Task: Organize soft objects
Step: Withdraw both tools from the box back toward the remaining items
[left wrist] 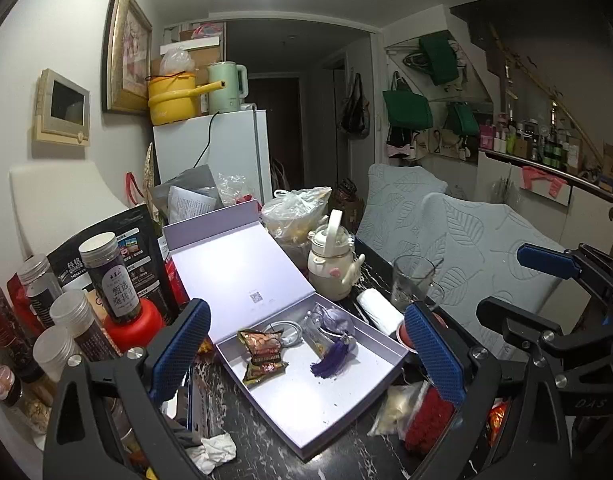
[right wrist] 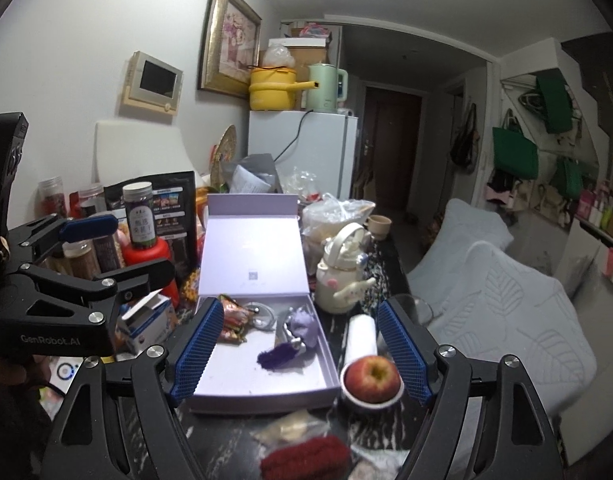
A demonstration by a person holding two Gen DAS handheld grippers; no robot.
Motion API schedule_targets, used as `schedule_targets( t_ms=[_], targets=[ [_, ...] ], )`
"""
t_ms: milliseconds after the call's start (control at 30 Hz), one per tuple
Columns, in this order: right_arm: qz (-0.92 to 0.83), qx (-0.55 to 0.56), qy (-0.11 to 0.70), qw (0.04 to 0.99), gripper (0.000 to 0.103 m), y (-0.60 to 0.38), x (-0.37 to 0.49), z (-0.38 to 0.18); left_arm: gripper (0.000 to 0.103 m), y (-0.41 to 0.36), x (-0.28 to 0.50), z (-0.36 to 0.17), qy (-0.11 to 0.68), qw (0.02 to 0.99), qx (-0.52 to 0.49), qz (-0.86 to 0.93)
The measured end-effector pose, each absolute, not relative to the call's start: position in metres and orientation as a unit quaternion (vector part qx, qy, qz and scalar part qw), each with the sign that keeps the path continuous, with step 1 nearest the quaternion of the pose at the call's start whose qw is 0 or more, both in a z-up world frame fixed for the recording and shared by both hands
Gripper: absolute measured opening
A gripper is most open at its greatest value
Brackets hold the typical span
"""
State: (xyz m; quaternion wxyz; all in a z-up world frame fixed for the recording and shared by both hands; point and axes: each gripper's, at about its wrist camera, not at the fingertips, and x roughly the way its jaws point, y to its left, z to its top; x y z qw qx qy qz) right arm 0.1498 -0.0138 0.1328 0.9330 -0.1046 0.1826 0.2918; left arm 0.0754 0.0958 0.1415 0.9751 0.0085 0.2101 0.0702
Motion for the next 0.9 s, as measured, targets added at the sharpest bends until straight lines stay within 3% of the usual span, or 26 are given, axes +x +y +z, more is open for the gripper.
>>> schedule_targets(
  t_ms=[900],
  targets=[
    [0.207,-0.071,0.236,0.947,0.083,-0.090,0.057,0.063,0.099,0.025,0.034,0.067,0.276,0.960,0.004,-0.045]
  ],
)
